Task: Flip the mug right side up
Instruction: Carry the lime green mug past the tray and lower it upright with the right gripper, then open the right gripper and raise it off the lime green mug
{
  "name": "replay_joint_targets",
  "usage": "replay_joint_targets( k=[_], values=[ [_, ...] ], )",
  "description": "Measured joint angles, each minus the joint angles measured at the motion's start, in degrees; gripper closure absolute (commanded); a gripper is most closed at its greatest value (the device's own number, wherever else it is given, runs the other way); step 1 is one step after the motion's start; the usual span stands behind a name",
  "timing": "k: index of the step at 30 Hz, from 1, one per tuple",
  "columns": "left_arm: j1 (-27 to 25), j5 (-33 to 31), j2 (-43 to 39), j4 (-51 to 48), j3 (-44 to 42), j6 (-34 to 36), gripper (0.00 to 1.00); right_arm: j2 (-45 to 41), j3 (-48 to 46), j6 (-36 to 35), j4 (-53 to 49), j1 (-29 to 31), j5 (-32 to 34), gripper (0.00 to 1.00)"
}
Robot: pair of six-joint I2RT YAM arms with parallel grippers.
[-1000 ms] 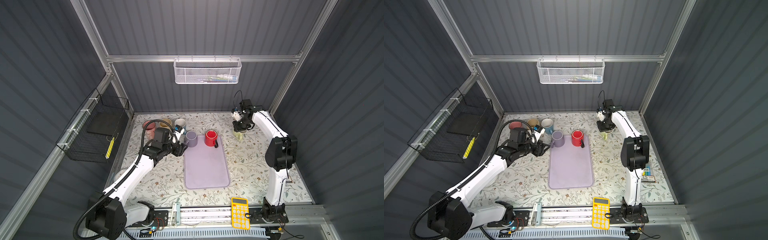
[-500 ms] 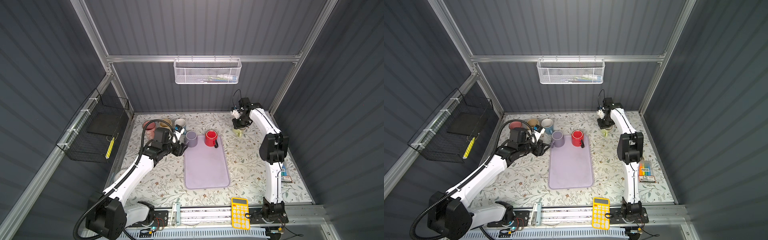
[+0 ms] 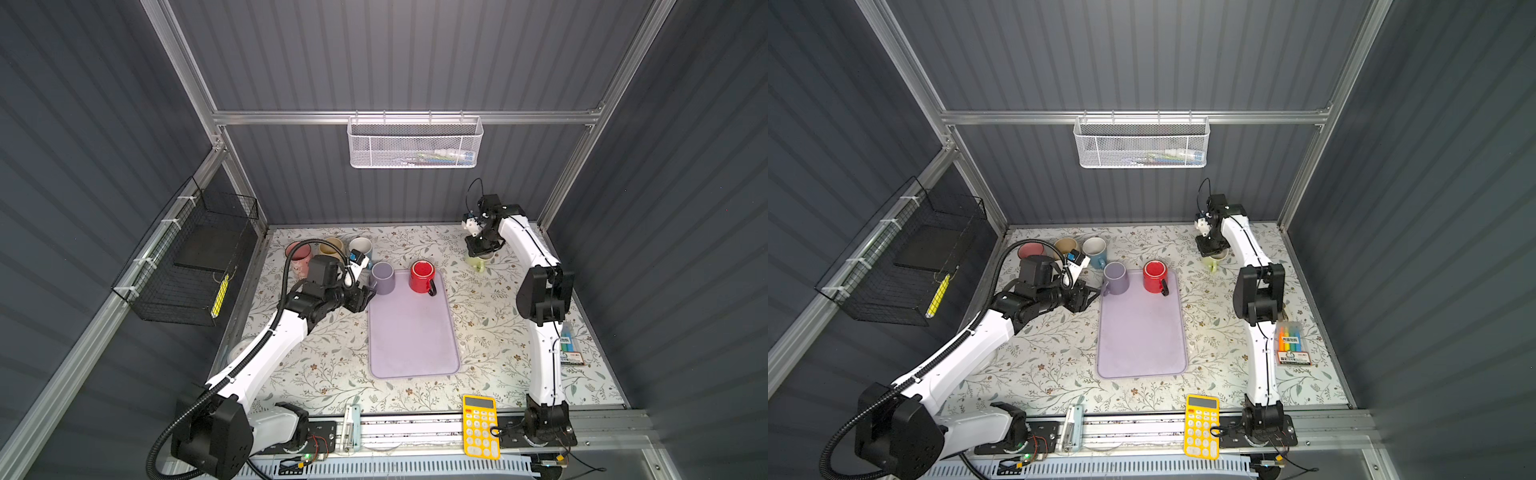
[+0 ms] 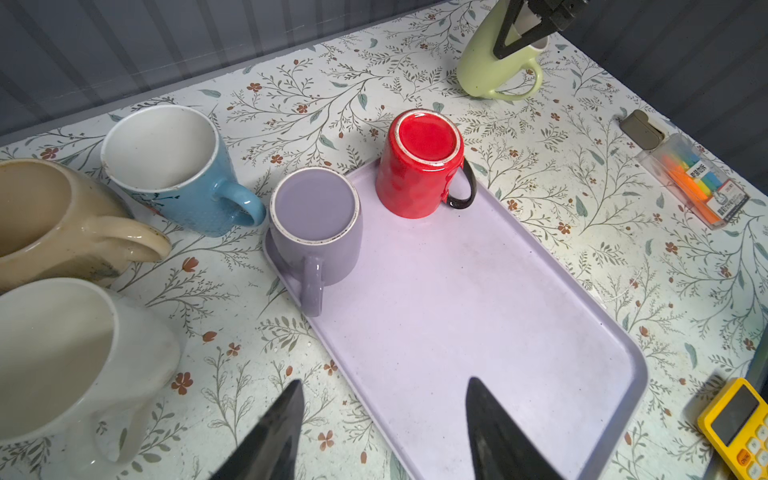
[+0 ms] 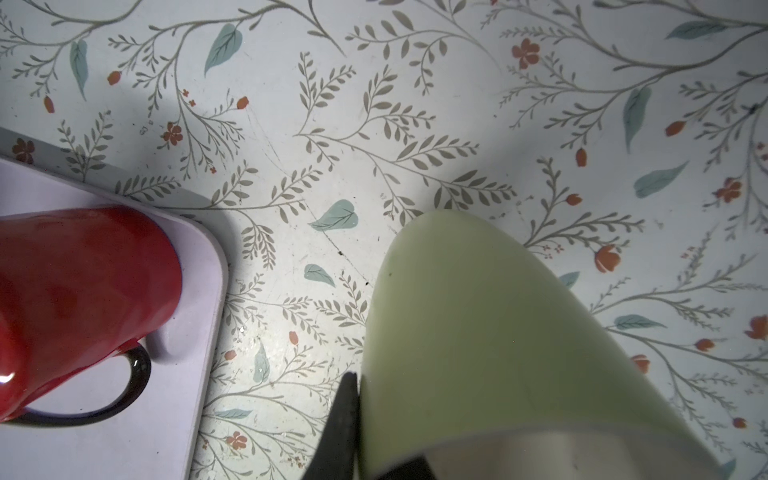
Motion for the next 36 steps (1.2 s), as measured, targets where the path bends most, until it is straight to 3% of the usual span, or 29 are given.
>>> replay_joint_targets(
  k=[12,22,36],
  values=[
    [0.0,-0.02,0.0,0.0,0.0,0.0,0.38,3.23,2.54,-0.31,0.13,0.0,-0.04,0.88],
    [0.0,-0.02,0.0,0.0,0.0,0.0,0.38,3.26,3.08,-0.52,1.7,-0.02,0.04,0.75],
    [0.0,-1.09,0.0,-0.07,0.0,0.24,0.38,3.28,5.75,-0.24,2.51,-0.02,0.59,0.72]
  ],
)
